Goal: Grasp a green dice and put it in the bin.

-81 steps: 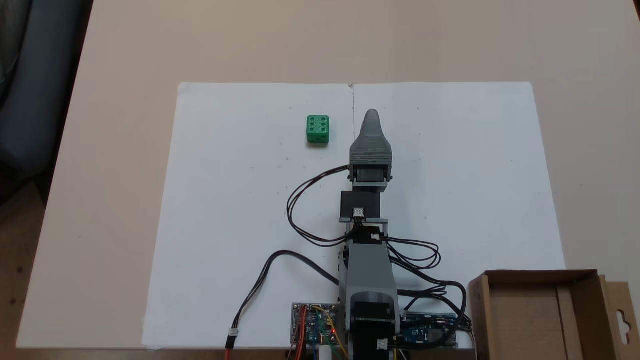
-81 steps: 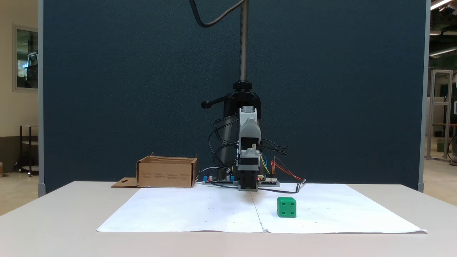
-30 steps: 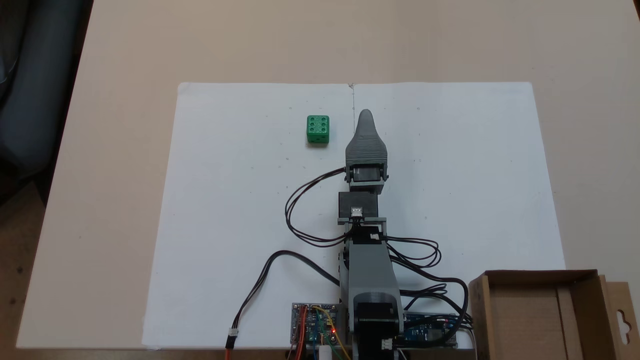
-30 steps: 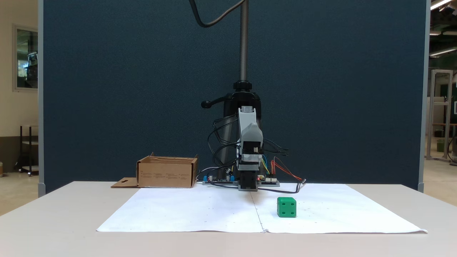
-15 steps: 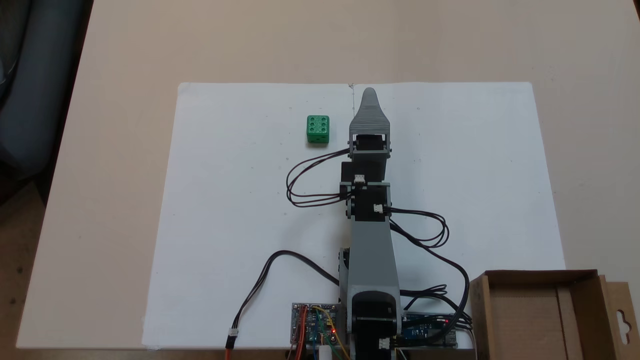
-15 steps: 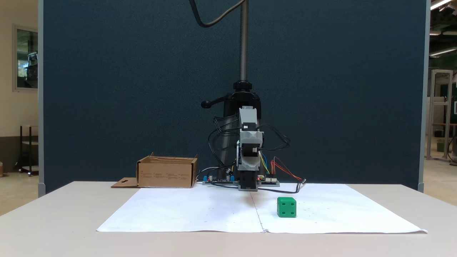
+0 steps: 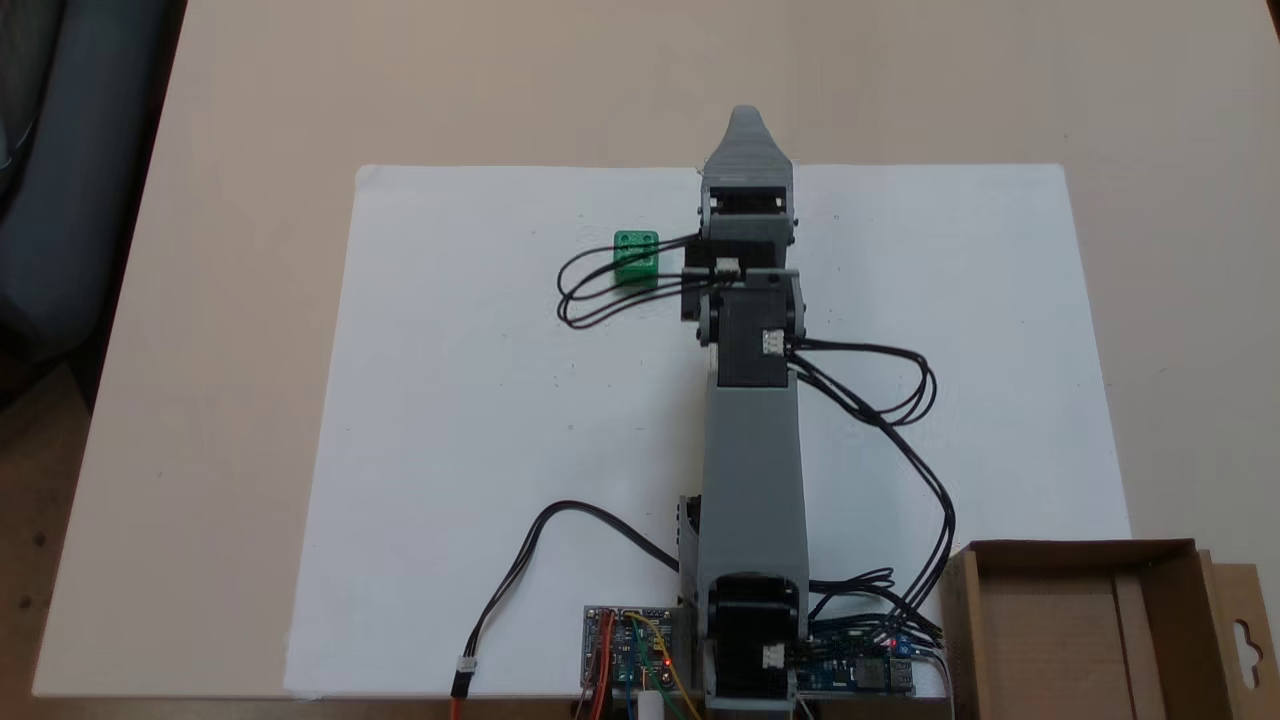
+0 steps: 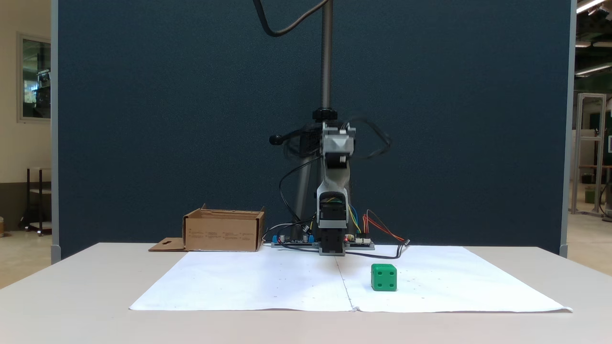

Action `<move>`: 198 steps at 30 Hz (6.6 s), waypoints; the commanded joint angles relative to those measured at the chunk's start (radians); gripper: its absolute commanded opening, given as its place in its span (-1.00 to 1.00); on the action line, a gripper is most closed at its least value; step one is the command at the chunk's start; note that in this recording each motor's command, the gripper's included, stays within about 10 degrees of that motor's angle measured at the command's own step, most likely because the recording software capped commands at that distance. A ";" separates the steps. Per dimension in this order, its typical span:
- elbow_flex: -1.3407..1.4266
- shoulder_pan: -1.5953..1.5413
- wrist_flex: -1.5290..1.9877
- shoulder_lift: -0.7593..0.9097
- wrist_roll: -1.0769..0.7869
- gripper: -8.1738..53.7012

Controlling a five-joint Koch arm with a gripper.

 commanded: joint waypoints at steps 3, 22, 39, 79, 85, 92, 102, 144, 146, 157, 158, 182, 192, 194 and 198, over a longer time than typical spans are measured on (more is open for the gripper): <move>-0.258 -0.014 0.267 -0.160 -0.041 0.66; -0.819 -0.114 1.176 -0.482 0.186 0.66; -0.982 -0.258 1.254 -0.609 0.413 0.67; -0.980 -0.282 1.020 -0.916 0.422 0.67; -0.931 -0.279 0.959 -0.927 0.422 0.67; -0.818 -0.284 0.815 -0.936 0.443 0.67; -0.787 -0.288 0.787 -0.928 0.451 0.72; -0.673 -0.328 0.663 -0.877 0.531 0.72; -0.655 -0.327 0.635 -0.881 0.531 0.71; -0.601 -0.328 0.560 -0.891 0.531 0.70; -0.597 -0.328 0.557 -0.891 0.531 0.70; -0.500 -0.324 0.434 -0.953 0.531 0.70; -0.500 -0.322 0.422 -0.999 0.531 0.70; -0.500 -0.319 0.411 -1.009 0.531 0.70; -0.500 -0.319 0.403 -1.023 0.531 0.70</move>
